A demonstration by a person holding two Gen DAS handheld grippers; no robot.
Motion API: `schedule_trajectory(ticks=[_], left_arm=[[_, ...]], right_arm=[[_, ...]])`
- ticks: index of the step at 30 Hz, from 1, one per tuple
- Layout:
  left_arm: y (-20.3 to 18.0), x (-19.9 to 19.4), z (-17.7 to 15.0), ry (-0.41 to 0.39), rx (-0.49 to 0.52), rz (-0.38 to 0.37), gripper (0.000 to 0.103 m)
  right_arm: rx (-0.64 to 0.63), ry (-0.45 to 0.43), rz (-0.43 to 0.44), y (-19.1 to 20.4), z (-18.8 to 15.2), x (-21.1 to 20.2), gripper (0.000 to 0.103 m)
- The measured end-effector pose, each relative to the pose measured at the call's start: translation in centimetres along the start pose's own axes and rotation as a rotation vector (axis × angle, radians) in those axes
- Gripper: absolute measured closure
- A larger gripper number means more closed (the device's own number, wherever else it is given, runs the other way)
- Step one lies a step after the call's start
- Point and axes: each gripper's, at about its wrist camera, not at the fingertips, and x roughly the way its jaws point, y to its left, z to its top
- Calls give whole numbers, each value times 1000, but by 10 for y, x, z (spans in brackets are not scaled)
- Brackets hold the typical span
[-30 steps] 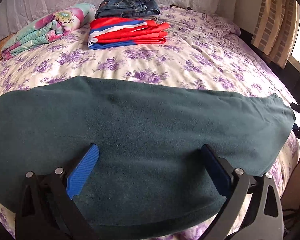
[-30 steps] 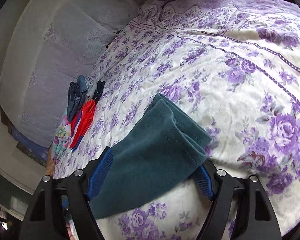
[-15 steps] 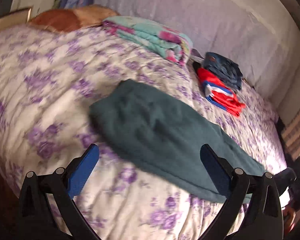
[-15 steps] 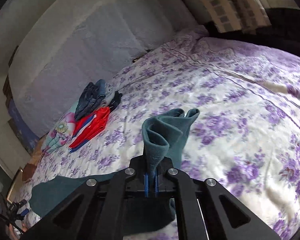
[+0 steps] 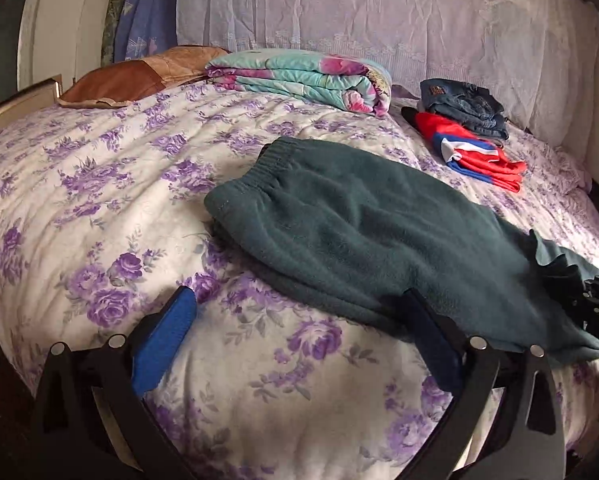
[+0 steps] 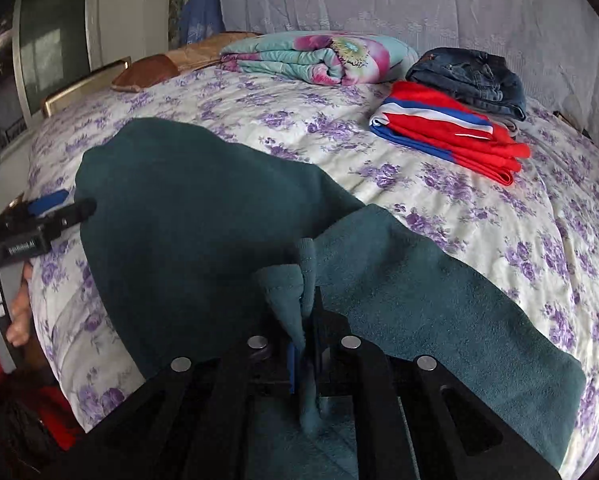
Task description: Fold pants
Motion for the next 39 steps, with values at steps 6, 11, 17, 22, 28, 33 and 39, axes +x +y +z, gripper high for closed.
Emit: schedule_trajectory(ticks=[6, 11, 17, 22, 28, 33, 39], left_arm=[[-2, 1, 0, -7, 14, 4, 4], [-2, 2, 2, 19, 10, 3, 4], [7, 1, 12, 96, -26, -75, 4], [32, -1, 27, 182, -221, -264, 4], [43, 13, 35, 207, -389, -420, 5], [40, 17, 40, 163, -422, -433, 7], [56, 27, 31, 146, -541, -438, 62]], right_arm=[[184, -119, 167, -33, 2, -53, 72], [175, -22, -71, -49, 8, -21, 61], [5, 30, -49, -19, -11, -7, 48], [121, -129, -69, -52, -20, -47, 26], [301, -91, 44, -91, -40, -35, 23], [388, -118, 155, -107, -48, -31, 22], [414, -135, 191, -110, -52, -32, 21]])
